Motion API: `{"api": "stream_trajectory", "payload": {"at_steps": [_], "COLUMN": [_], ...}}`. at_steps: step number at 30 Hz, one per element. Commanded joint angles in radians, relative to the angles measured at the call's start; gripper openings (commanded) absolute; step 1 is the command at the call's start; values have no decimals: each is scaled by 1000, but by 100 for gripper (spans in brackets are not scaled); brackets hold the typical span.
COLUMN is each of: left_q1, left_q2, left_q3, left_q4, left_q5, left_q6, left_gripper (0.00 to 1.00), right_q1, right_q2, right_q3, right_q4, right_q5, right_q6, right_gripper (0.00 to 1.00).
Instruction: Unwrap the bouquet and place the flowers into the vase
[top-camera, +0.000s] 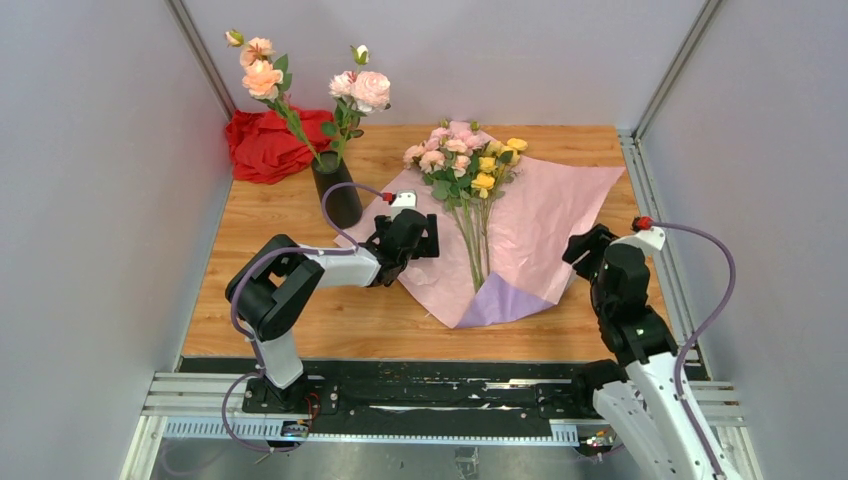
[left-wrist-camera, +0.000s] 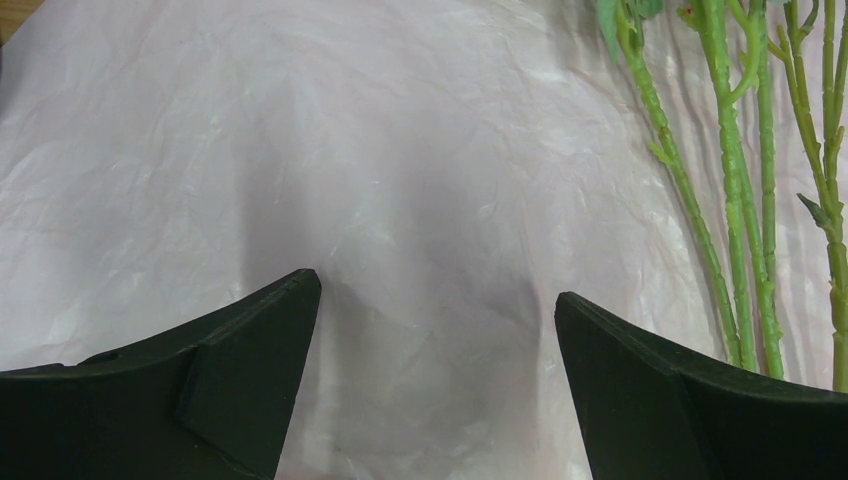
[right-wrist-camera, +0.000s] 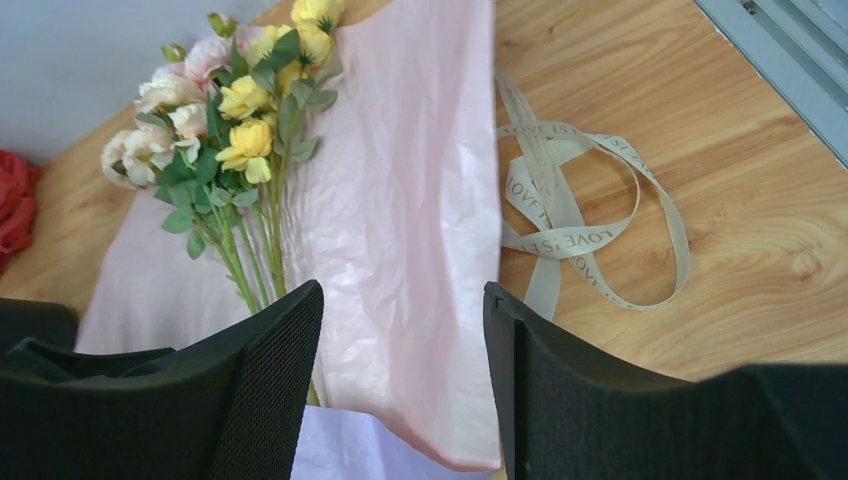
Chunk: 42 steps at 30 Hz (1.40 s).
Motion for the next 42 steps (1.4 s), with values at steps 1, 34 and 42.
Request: {"api": "stream_trajectory", "payload": {"at_steps": [1, 34, 42], "left_q1": [3, -35, -36], "left_q2": [-33, -104, -108], "left_q3": [-17, -112, -119], "left_q4": [36, 182, 183], "left_q5": [3, 54, 61], "left_q6": [15, 88, 79], "left_gripper": [100, 100, 100], "right_q1": [-1, 436, 588], "right_q2": [-94, 472, 380], "right_q3": [-52, 72, 38], "right_q4": [-31, -69, -203], "right_q5": [54, -168, -72], "right_q6": [7, -130, -68], "right_gripper": [62, 62, 63]}}
